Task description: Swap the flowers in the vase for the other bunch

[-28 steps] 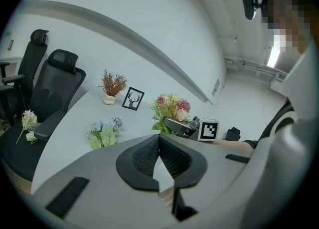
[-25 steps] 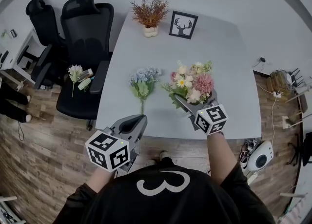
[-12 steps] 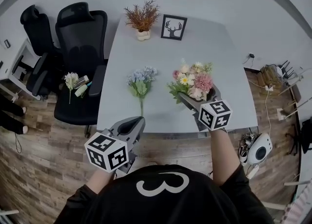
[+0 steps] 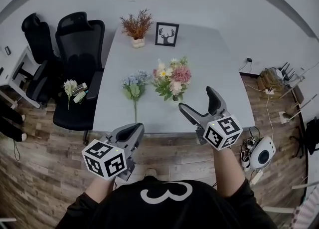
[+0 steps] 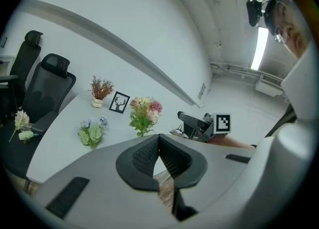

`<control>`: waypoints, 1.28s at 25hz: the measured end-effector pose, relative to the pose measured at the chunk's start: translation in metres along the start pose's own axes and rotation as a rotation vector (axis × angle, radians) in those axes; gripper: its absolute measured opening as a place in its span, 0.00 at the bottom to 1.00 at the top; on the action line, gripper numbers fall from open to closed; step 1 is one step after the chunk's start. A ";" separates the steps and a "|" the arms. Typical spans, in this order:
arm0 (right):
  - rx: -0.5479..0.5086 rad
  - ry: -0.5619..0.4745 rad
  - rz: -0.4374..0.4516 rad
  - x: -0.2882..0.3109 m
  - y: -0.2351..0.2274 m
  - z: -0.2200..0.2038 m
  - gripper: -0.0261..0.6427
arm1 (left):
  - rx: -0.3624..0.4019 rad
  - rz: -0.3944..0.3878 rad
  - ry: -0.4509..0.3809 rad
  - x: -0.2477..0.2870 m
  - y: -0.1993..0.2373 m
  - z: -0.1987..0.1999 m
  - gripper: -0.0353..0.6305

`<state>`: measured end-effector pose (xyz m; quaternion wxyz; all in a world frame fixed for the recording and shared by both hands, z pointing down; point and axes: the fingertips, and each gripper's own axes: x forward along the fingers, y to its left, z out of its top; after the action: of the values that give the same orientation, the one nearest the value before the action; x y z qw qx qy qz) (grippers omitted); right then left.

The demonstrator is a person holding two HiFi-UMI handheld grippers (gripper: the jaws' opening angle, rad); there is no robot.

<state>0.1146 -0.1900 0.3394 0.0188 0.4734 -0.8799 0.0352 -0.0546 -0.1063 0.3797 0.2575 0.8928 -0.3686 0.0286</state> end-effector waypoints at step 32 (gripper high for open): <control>0.138 0.115 0.407 -0.354 0.158 -0.043 0.05 | 0.194 -0.142 -0.044 -0.079 -0.322 -0.127 0.07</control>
<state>0.1777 0.1944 0.3518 0.0292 0.2835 -0.9503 0.1254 0.1223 0.1973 0.3299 0.1629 0.9378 -0.3054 0.0261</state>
